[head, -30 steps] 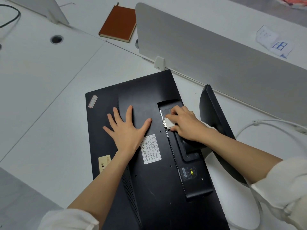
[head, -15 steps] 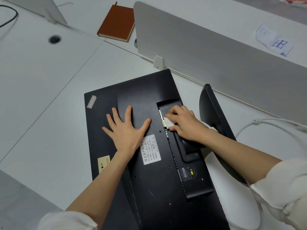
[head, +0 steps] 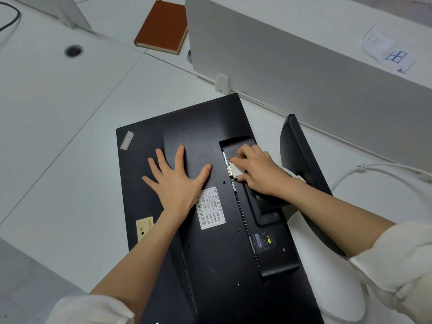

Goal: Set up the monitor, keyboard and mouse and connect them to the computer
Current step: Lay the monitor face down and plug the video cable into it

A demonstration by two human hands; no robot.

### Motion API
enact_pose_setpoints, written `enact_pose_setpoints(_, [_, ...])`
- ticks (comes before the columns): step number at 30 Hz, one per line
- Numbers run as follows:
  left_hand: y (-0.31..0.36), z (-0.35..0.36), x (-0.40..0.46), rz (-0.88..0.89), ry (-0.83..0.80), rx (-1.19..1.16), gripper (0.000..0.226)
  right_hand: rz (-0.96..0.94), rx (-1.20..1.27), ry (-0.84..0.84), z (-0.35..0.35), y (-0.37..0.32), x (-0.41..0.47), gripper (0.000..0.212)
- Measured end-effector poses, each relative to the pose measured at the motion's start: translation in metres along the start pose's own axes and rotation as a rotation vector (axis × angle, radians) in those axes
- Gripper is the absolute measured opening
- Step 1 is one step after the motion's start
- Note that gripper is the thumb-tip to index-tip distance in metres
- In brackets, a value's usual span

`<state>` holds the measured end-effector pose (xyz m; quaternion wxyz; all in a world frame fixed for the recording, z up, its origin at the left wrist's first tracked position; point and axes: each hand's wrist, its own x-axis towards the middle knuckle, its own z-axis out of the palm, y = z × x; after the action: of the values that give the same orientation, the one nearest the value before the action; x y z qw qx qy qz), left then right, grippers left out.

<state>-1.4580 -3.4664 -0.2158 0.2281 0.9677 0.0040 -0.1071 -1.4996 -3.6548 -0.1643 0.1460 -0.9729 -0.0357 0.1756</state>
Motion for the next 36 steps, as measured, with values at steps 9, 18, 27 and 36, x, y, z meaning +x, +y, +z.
enact_pose_setpoints(9, [0.001,0.000,0.000,0.007,0.000,0.000,0.083,0.000,-0.059,-0.014,0.000,-0.003,0.001,0.036])
enact_pose_setpoints(18, [0.002,-0.001,0.000,0.009,-0.007,-0.002,0.081,0.019,-0.082,0.007,0.002,-0.004,0.002,0.032])
enact_pose_setpoints(27, [0.000,-0.001,0.000,0.014,-0.002,-0.005,0.082,0.048,-0.010,-0.005,0.001,0.000,0.003,0.038])
enact_pose_setpoints(36, [0.000,0.001,0.001,0.011,0.006,0.001,0.085,0.043,0.131,-0.028,0.003,0.006,0.007,0.043])
